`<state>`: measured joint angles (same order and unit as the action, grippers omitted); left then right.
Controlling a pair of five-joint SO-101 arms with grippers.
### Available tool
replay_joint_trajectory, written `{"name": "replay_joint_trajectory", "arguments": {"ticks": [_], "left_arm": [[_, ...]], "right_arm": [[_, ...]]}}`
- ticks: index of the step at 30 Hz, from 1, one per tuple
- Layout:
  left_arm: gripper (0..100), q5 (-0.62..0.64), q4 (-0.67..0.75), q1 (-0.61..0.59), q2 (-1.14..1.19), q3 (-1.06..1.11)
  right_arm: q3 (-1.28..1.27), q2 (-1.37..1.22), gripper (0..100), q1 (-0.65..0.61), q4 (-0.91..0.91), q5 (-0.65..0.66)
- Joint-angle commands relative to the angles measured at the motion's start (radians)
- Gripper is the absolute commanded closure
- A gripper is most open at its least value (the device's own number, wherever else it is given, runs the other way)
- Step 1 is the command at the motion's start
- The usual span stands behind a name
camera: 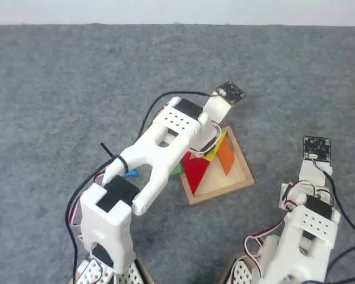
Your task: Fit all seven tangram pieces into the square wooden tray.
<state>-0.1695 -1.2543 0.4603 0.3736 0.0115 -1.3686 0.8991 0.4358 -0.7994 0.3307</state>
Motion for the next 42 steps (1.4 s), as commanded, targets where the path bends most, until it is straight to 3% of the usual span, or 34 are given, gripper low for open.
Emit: {"name": "replay_joint_trajectory", "arguments": {"ticks": [1, 10, 30, 42], "left_arm": [[88, -0.017, -0.003, -0.021, -0.017, -0.064], [88, -0.018, 0.029, -0.124, -0.006, -0.059], [88, -0.031, 0.06, -0.1, -0.005, 0.03], [88, -0.025, 0.055, -0.005, -0.006, 0.062]], "right_arm": [[0.038, 0.028, 99.1, -0.013, 0.016, -0.012], [0.041, 0.03, 99.1, 0.01, 0.018, -0.014], [0.043, 0.03, 99.1, 0.007, 0.018, -0.014], [0.043, 0.03, 99.1, 0.008, 0.018, -0.014]]}}
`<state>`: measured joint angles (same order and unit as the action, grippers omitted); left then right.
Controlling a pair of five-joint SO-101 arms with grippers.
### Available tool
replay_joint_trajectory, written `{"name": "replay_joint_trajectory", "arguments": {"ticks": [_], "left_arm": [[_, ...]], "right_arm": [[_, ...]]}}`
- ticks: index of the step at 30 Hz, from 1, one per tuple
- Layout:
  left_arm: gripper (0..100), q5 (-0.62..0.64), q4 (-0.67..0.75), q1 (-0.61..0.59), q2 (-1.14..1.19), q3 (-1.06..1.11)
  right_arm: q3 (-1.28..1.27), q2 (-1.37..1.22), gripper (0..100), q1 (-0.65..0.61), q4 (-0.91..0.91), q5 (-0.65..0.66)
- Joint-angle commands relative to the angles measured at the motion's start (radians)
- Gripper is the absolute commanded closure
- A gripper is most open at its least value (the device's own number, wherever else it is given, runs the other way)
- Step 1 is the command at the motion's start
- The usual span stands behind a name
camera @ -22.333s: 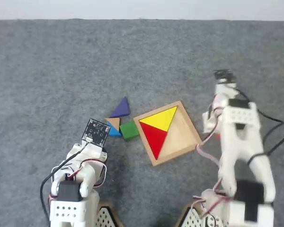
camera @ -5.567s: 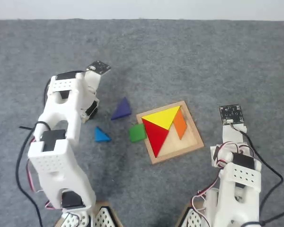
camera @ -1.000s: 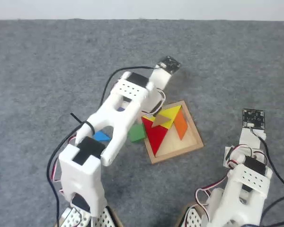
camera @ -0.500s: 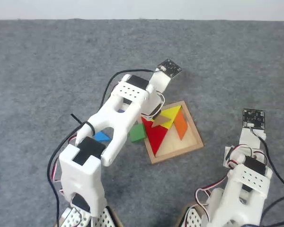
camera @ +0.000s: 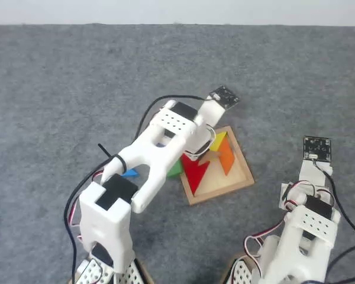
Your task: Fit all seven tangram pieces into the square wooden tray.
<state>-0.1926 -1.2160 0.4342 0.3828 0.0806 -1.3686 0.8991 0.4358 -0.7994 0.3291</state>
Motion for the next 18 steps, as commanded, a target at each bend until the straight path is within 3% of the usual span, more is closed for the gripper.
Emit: {"name": "replay_joint_trajectory", "arguments": {"ticks": [1, 18], "left_arm": [[88, 0.0, 0.017, 0.025, -0.015, -0.007], [88, 0.052, -0.095, 0.114, -0.026, -0.005]], "right_arm": [[0.043, 0.03, 99.1, 0.008, 0.018, -0.012], [0.043, 0.03, 99.1, 0.007, 0.018, -0.012]]}}
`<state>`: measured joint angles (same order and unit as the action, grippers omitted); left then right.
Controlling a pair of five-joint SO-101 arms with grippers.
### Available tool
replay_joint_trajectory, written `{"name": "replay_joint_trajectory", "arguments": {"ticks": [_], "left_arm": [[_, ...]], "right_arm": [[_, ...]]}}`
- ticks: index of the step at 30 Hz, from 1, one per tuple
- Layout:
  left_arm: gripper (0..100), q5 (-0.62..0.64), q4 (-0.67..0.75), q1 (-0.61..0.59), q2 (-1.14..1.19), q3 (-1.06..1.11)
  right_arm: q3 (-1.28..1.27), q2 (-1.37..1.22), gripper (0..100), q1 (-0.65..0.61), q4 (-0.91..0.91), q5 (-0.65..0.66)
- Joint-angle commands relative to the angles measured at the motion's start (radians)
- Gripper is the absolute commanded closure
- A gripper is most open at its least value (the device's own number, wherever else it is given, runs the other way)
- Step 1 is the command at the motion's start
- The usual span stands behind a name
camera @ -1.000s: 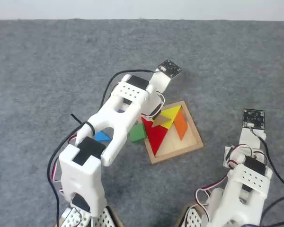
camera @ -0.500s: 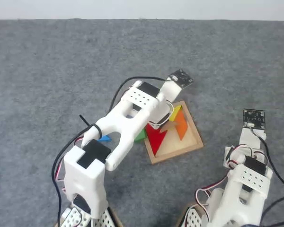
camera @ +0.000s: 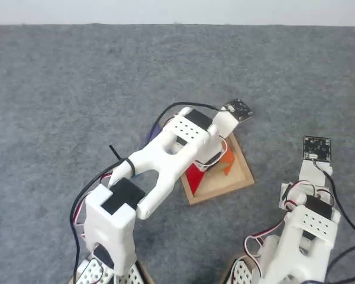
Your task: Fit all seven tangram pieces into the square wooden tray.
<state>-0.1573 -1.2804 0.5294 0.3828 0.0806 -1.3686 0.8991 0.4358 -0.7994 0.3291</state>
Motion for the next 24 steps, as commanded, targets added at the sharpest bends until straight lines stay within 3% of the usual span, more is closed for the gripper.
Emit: {"name": "replay_joint_trajectory", "arguments": {"ticks": [1, 10, 24], "left_arm": [[88, 0.018, -0.031, 0.025, -0.026, -0.007], [88, 0.055, -0.032, 0.153, -0.026, -0.012], [88, 0.077, -0.025, 0.144, -0.025, -0.051]], "right_arm": [[0.043, 0.03, 99.1, 0.007, 0.018, -0.012], [0.043, 0.03, 99.1, 0.007, 0.018, -0.012], [0.041, 0.03, 99.1, 0.005, 0.018, -0.012]]}}
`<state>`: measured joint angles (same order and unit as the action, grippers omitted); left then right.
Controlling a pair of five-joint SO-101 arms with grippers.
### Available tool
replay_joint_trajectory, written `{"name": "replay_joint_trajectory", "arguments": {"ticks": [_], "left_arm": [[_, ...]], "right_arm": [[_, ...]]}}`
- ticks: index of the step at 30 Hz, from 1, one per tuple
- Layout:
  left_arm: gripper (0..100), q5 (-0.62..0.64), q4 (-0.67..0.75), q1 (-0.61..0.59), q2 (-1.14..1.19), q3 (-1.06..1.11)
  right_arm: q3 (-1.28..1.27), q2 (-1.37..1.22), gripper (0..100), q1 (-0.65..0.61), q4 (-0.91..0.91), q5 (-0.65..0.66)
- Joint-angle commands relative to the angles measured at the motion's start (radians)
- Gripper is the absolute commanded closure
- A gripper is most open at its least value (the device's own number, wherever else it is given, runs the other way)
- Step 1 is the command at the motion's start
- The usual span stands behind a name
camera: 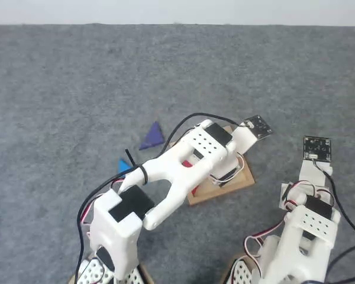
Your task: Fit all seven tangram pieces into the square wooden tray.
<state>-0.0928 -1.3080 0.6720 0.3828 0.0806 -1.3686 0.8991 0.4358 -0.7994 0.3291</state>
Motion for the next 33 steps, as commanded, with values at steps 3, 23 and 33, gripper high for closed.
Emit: {"name": "replay_joint_trajectory", "arguments": {"ticks": [3, 23, 33], "left_arm": [[88, 0.008, 0.029, -0.009, 0.0, -0.059], [89, -0.031, -0.032, -0.112, 0.14, -0.254], [90, -0.028, 0.021, -0.072, -0.052, -0.07]], "right_arm": [[0.041, 0.03, 99.1, 0.005, 0.018, -0.012], [0.041, 0.03, 99.1, 0.004, 0.019, -0.012], [0.041, 0.03, 99.1, 0.004, 0.019, -0.012]]}}
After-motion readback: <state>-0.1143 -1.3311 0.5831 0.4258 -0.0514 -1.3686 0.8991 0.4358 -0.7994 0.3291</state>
